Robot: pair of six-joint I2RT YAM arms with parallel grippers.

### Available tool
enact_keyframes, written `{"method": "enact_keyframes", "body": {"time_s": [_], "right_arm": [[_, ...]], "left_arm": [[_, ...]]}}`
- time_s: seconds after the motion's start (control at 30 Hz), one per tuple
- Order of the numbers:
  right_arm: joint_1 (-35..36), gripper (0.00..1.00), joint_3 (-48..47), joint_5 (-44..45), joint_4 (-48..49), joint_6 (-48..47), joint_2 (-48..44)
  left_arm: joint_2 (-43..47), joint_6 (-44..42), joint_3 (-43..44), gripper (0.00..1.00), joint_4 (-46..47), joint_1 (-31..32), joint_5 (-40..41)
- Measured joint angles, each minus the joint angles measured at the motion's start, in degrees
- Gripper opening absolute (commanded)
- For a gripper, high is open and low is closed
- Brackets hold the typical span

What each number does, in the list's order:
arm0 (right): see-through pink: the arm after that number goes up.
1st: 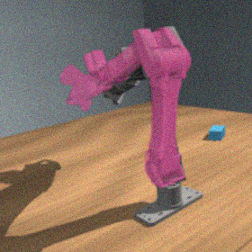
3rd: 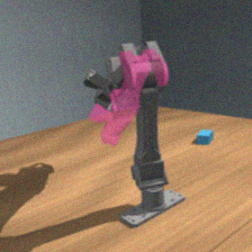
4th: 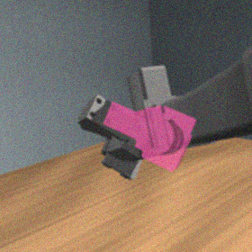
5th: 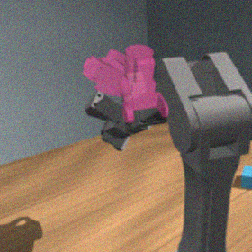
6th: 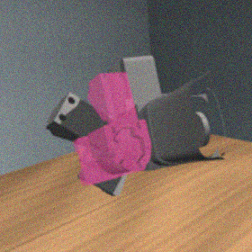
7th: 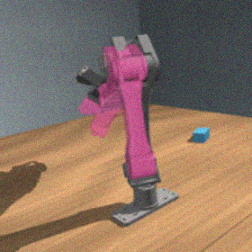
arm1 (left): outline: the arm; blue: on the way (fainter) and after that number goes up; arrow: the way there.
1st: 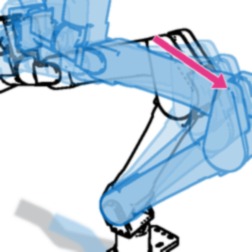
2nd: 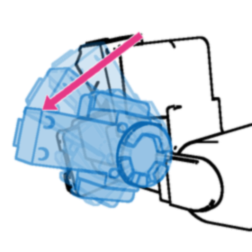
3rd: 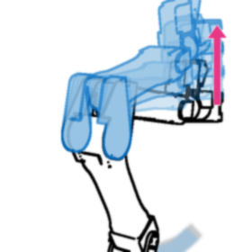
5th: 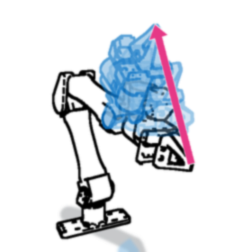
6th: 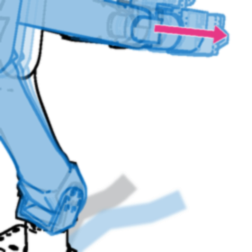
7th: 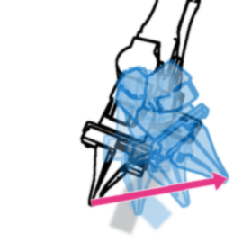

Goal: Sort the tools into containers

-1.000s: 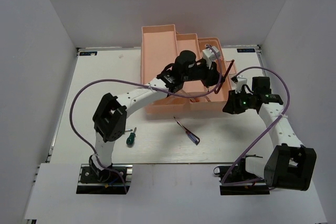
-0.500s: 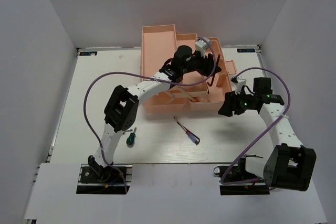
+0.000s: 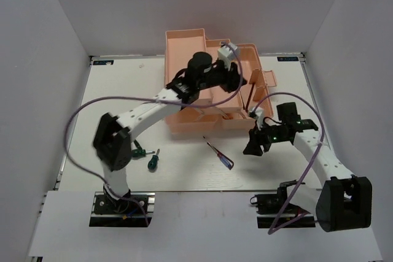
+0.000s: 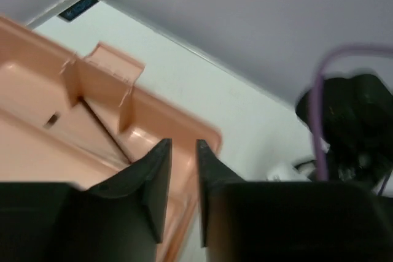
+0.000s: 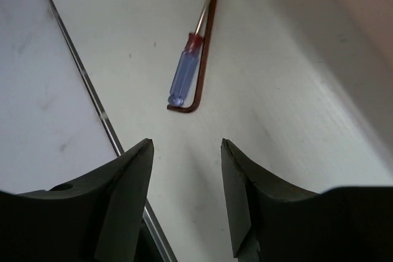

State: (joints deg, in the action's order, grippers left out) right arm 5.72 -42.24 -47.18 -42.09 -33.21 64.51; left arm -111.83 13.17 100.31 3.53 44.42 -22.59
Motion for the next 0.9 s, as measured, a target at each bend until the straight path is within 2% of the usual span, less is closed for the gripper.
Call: {"method": "enact_keyframes", "body": {"time_s": [0.03,0.07,0.1,0.13,0.2,0.23,0.3,0.37,0.43,0.6,0.9], "right_arm": [[2.84,0.54,1.11,1.49,0.55,-0.04,-0.44],[5.25,0.54,1.99,3.13,1.40,0.02,-0.55],[8.11,0.54,2.58,4.57,2.43,0.37,-0.39],[10.91,0.57,2.95,6.80,3.52,0.90,-0.09],[16.83,0.58,2.97,11.39,6.03,2.32,1.25],[18.67,0.58,2.97,14.27,7.67,3.26,1.86],[24.94,0.56,2.69,18.82,10.19,5.03,5.03],[28.50,0.50,1.99,23.02,11.87,6.86,8.20],[30.42,0.44,0.63,27.45,13.20,8.79,11.61],[31.95,0.44,-3.02,35.80,16.13,12.52,17.31],[33.46,0.44,-3.10,37.92,17.27,13.99,19.21]], "left_arm": [[5.92,-1.14,-5.95,0.13,-1.68,0.46,1.36],[12.11,-1.86,-11.85,0.10,-3.15,0.81,2.97],[18.16,-2.49,-17.20,0.11,-4.76,1.20,4.76],[25.62,-2.89,-23.39,0.18,-6.10,1.66,7.54],[39.93,-2.51,-33.94,0.39,-8.55,2.08,13.94],[46.71,-1.29,-38.56,0.58,-10.12,2.03,17.59],[58.88,2.10,-46.84,0.68,-13.75,1.79,24.81],[67.82,6.10,-53.44,0.69,-18.69,1.60,31.12],[72.32,9.35,-58.45,0.69,-22.86,1.53,35.34],[75.08,13.94,-64.35,0.69,-32.37,1.53,40.13],[77.02,15.65,-65.75,0.74,-34.03,1.53,41.16]]}}
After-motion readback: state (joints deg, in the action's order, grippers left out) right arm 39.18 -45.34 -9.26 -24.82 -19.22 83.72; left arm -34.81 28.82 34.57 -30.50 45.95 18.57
